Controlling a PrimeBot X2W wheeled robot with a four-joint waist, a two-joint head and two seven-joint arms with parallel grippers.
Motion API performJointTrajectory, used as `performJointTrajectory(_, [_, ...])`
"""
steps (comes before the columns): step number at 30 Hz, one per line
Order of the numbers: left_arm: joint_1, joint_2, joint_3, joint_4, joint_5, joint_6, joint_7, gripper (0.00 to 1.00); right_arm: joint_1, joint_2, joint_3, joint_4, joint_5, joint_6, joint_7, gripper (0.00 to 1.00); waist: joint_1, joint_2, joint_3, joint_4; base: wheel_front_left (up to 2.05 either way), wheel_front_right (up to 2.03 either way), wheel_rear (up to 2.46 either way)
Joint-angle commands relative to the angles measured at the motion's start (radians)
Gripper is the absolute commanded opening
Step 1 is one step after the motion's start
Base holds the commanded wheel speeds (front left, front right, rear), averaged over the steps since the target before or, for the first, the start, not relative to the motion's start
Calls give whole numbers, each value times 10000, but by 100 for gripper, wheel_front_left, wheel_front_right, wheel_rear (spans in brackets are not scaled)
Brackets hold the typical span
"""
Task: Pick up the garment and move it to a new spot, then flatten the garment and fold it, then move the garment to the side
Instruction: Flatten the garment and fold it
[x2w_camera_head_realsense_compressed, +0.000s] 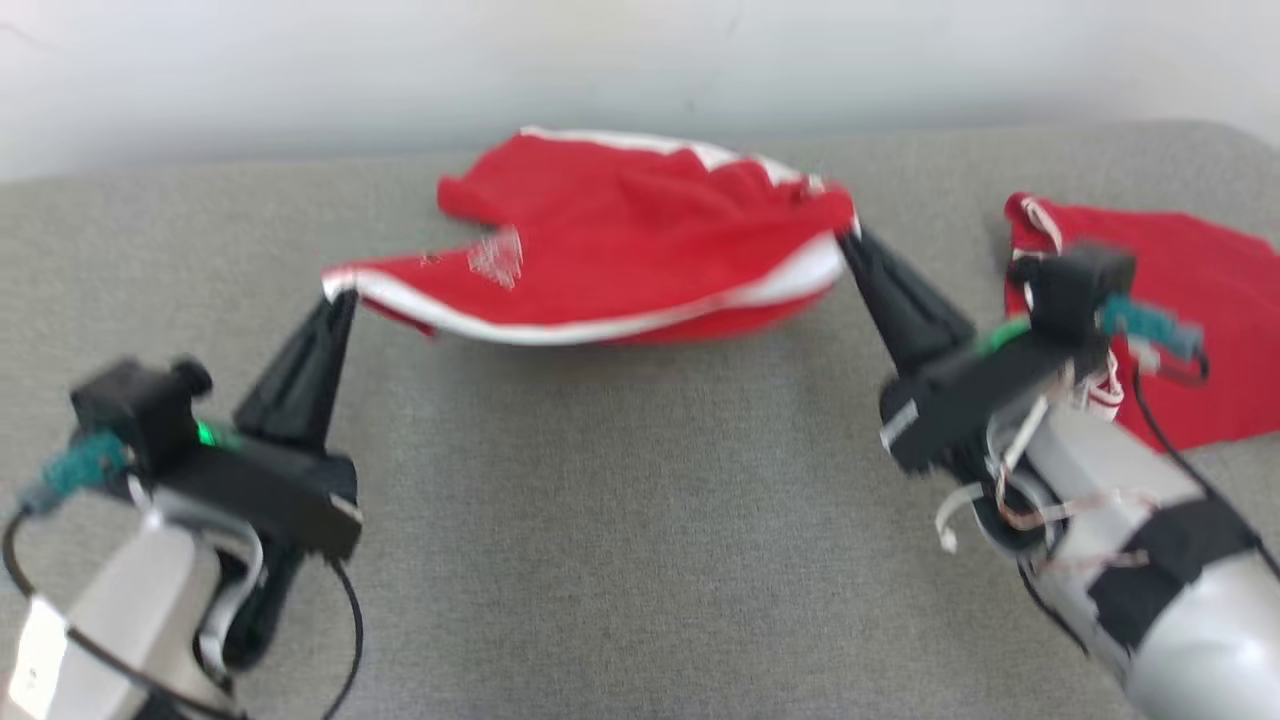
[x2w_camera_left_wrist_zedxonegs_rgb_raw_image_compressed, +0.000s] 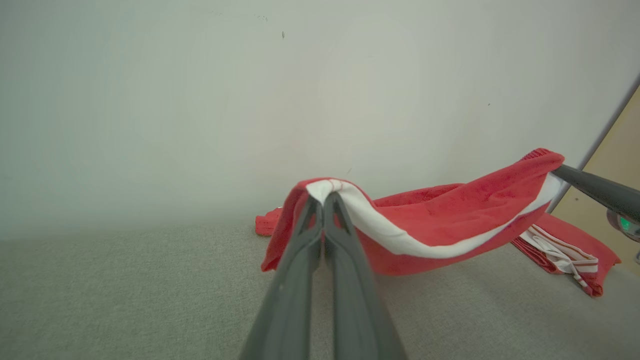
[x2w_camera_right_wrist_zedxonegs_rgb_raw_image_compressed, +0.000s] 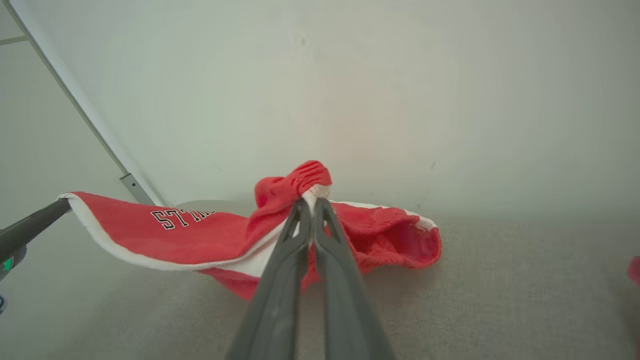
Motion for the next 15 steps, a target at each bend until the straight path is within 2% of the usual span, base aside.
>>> performJointTrajectory(1, [107, 55, 81, -86, 46, 49, -49, 0, 144, -80, -3, -57, 70, -23, -47, 0, 4, 2, -509, 100, 0, 0, 0])
performJointTrajectory(8, [1966, 39, 230, -965, 112, 461, -50, 0, 1777, -658, 26, -757, 329, -23, -47, 0, 4, 2, -918, 202, 0, 0, 0])
performJointTrajectory(15, [3551, 123, -35, -1506, 435, 850, -50, 0, 3328, -1217, 29, -1446, 565, -23, 28, 0, 4, 2, -1211, 244, 0, 0, 0])
